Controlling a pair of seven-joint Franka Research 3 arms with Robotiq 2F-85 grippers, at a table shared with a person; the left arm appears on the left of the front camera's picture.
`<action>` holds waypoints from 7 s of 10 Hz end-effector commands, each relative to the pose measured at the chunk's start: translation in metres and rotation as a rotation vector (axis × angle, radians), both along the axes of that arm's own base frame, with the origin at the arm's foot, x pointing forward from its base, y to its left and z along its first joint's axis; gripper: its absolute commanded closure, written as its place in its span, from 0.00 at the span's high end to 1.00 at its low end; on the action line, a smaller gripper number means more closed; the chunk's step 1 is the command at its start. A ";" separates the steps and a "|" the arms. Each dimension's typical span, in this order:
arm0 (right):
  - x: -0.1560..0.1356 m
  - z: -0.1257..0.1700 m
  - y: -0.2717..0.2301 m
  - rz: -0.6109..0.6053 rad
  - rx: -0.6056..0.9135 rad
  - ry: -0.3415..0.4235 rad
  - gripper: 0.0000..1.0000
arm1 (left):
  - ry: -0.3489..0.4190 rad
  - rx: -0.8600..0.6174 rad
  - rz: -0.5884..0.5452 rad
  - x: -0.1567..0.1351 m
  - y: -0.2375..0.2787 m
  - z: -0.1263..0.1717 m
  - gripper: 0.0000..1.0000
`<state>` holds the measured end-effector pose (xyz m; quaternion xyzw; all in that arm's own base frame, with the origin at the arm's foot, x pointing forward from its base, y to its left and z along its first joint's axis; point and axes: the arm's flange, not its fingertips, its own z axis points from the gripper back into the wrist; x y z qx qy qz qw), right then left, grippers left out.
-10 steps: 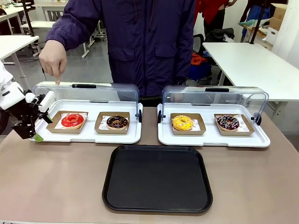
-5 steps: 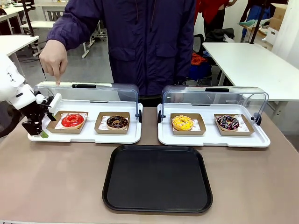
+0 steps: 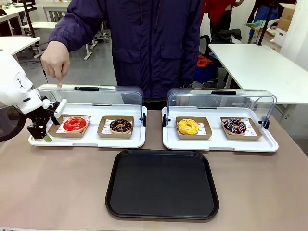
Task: Move the first donut from the left to the tray.
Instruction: Pick up the Paper togo box containing the Donut indicated by the person and place it on the Handle tray.
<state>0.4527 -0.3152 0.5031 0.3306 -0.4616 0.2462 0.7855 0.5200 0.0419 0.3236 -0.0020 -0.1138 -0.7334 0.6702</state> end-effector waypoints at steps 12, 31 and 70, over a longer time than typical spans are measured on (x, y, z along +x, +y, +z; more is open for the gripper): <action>0.000 0.002 0.001 0.001 -0.001 -0.005 1.00 | 0.091 0.001 0.067 0.011 0.005 -0.018 0.00; 0.000 0.002 0.001 0.001 -0.001 -0.005 1.00 | -0.110 -0.005 -0.051 -0.166 -0.209 0.127 0.01; 0.000 0.002 0.001 0.001 -0.001 -0.005 1.00 | 0.023 -0.009 0.074 -0.253 -0.361 0.067 1.00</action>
